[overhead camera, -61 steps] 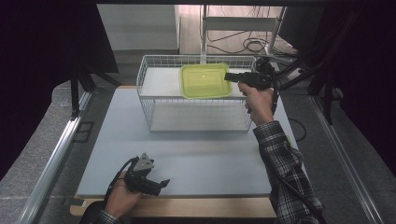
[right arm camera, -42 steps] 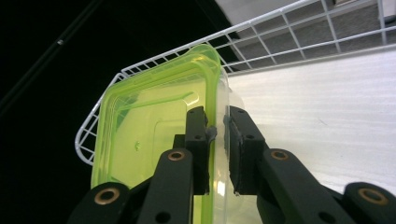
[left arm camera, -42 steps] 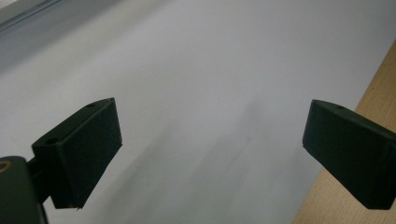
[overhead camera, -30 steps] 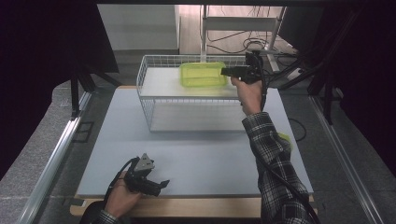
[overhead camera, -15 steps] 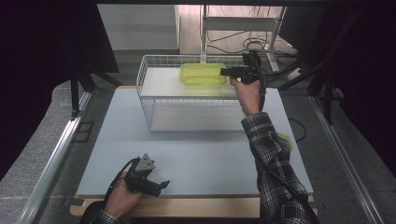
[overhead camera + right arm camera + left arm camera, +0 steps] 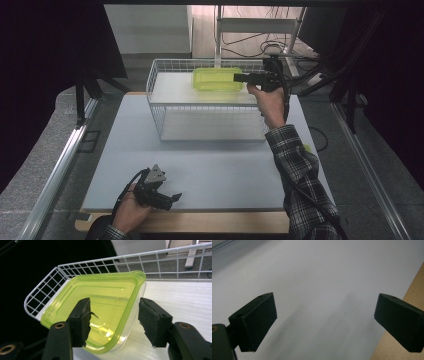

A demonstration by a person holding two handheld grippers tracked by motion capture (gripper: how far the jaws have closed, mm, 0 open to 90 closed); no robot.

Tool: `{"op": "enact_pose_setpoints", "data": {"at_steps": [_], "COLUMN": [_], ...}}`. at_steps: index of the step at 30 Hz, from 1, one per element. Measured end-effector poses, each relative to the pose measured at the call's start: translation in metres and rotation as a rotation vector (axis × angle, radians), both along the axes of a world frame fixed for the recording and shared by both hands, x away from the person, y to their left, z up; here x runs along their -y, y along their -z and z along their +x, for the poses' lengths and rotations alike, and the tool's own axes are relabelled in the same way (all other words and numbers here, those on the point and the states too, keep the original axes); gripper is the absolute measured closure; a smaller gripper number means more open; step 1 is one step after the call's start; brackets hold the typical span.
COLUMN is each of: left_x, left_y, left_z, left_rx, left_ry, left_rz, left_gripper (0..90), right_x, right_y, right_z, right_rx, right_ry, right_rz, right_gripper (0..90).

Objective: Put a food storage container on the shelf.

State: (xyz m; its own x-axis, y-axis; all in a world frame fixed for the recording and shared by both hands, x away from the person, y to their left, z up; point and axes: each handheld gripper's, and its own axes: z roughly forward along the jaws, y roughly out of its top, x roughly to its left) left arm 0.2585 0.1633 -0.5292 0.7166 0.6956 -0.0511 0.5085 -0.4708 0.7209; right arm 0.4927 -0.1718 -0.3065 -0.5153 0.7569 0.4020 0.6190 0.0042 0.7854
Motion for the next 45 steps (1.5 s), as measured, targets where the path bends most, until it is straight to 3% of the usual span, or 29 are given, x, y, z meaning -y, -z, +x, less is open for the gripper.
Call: {"op": "enact_pose_setpoints", "data": {"at_steps": [10, 21, 27, 45], "left_x": [0.000, -0.001, -0.002, -0.001], "left_y": [0.001, 0.002, 0.002, 0.002], "left_z": [0.000, 0.001, 0.002, 0.001], "left_rx": [0.007, 0.015, 0.016, 0.009], "left_ry": [0.010, 0.014, 0.018, 0.019], "left_rz": [0.006, 0.005, -0.013, -0.005], "left_gripper": [3.8, 3.6, 2.8, 2.6], "right_x": [0.005, 0.008, 0.008, 0.014], "right_y": [-0.001, 0.010, 0.018, 0.053], "right_z": [-0.017, -0.038, -0.052, -0.093], "right_rx": [0.035, 0.084, 0.114, 0.176], "right_ry": [-0.040, -0.085, -0.116, -0.213], "right_rz": [-0.036, -0.094, -0.134, -0.255], "right_gripper": [30.0, 20.0, 15.1, 5.9]}}
